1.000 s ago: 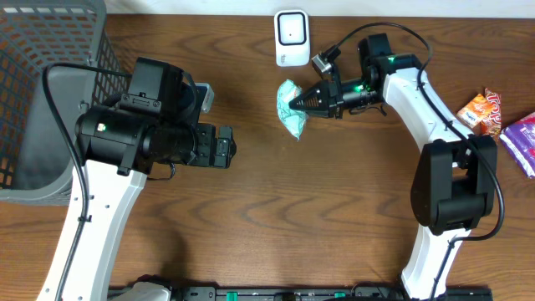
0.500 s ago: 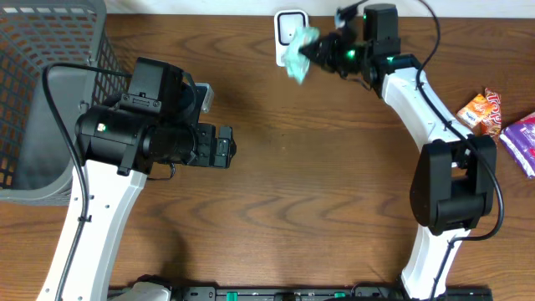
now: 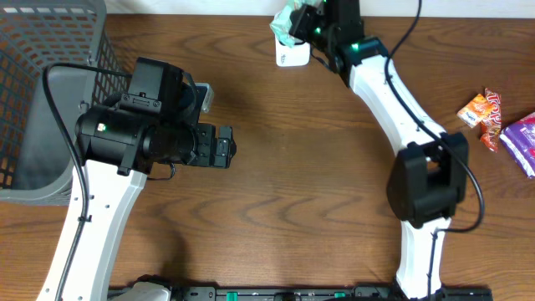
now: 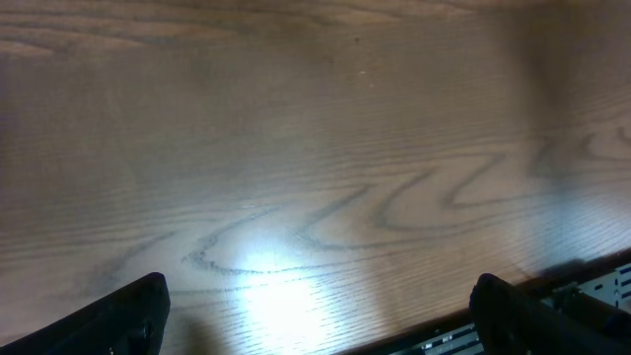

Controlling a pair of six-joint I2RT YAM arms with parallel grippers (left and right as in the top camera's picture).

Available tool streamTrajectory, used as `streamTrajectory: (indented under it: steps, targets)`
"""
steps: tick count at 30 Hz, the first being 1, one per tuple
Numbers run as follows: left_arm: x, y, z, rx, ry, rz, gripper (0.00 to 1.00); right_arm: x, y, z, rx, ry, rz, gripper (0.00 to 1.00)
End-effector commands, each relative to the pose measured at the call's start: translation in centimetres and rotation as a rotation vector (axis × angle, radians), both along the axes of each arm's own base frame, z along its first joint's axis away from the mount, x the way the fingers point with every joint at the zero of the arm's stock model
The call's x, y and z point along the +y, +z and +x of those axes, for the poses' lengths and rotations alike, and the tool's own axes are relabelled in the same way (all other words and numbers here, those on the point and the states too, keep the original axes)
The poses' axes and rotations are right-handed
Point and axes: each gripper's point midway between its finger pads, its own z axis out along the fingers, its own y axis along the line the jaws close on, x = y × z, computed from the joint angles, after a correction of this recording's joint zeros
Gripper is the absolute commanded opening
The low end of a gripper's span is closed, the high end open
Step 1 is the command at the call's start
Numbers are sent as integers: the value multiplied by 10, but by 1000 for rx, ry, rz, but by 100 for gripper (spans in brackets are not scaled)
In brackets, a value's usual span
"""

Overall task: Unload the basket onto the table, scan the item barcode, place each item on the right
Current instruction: 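Lift the wipes pack and hold it in front of the scanner, then carry the wipes pack to the right edge and release it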

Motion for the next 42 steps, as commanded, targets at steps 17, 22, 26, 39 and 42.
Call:
streamTrajectory:
  steps: [17,22,26,39,42]
  targets:
    - [0,-3,-1,7,-13,9,98,-106,-15,25,123,-211,-203,1]
    - [0,-3,-1,7,-12,10,98,-218,3,2,228,-429,-365,1]
    - [0,-3,-1,7,-12,10,98,-303,-9,-35,380,-532,-539,1]
    - [0,-3,-1,7,-12,10,98,-460,-35,-147,769,-788,-640,46]
    - [0,-3,-1,7,-12,10,98,-469,-38,-162,819,-794,-629,97]
